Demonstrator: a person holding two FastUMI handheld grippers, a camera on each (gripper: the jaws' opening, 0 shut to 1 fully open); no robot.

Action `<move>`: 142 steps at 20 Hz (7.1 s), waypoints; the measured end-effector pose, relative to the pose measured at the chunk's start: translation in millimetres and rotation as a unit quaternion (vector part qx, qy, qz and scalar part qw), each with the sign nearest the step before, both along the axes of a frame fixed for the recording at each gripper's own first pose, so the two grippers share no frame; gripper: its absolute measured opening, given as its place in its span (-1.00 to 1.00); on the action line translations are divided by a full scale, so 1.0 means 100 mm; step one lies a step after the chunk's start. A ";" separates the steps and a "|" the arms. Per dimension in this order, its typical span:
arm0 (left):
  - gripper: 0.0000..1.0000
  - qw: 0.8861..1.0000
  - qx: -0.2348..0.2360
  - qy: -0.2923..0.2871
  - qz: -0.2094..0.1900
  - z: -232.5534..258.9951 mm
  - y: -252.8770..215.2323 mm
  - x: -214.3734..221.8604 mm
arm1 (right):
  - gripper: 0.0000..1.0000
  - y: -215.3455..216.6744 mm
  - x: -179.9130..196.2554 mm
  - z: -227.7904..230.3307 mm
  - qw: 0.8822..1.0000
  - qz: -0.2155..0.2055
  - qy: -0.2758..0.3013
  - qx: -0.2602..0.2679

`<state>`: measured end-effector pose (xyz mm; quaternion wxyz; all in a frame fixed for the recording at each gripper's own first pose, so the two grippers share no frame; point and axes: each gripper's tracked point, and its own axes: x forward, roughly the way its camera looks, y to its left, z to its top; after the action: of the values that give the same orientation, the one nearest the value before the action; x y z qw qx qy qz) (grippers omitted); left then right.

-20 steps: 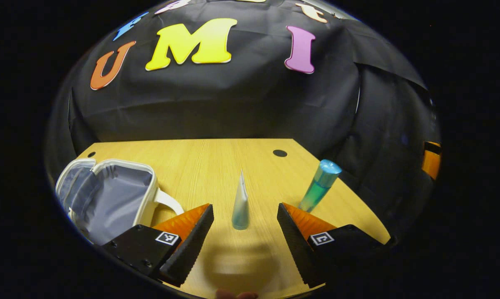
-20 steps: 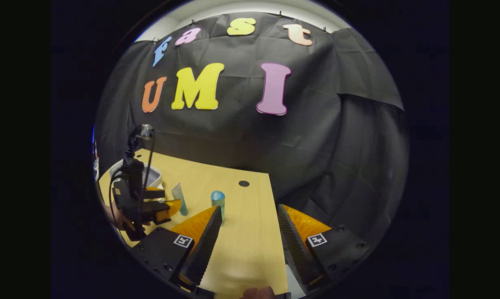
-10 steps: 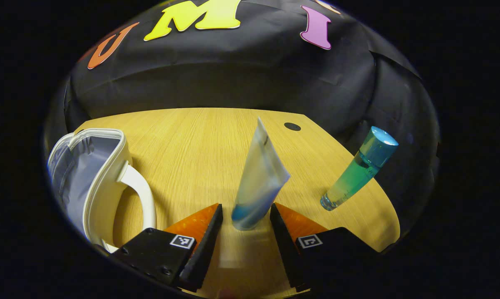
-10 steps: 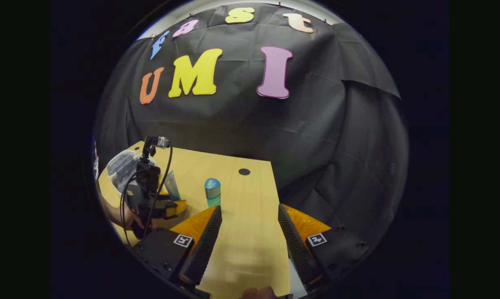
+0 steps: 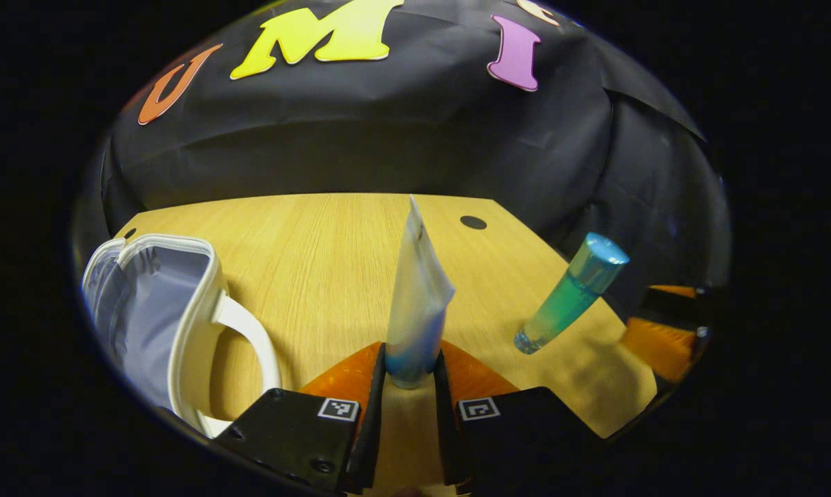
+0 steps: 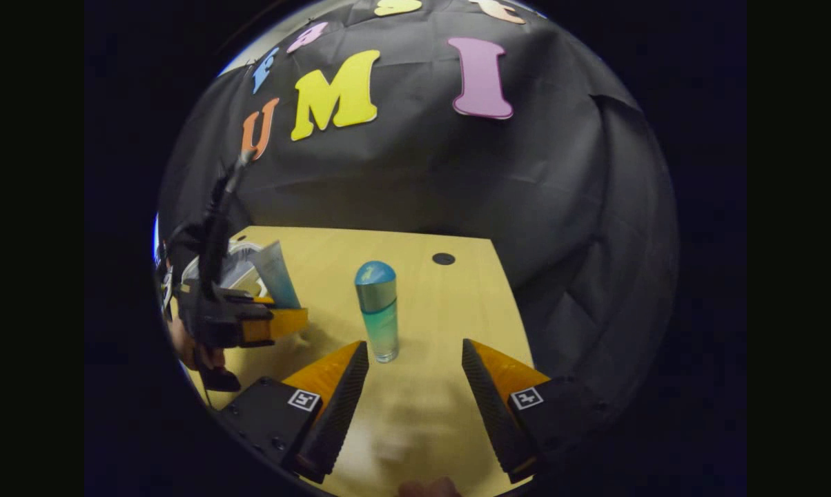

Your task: First open the suitcase, pack the skin care products into it, and then close the suitcase.

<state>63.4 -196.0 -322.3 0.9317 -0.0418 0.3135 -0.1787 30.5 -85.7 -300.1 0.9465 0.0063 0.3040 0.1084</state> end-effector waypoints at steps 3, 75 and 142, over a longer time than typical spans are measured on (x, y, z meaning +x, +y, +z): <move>-0.25 1.000 -0.013 -0.013 0.003 0.36 0.09 -0.13 | 0.63 0.20 0.21 -0.15 1.000 0.005 0.014 0.020; 0.97 0.960 -0.008 0.018 0.279 1.18 4.55 -1.65 | -0.25 4.48 -0.67 -0.39 0.947 0.145 0.280 0.062; -0.84 0.965 -0.170 -0.032 0.198 1.98 5.35 0.33 | 0.29 3.15 -0.88 1.46 0.992 0.119 0.024 -0.039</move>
<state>96.9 338.7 -123.9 0.9373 -0.2550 0.2336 -0.0430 -57.4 229.1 -153.7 0.9188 -0.0641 0.3290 0.2083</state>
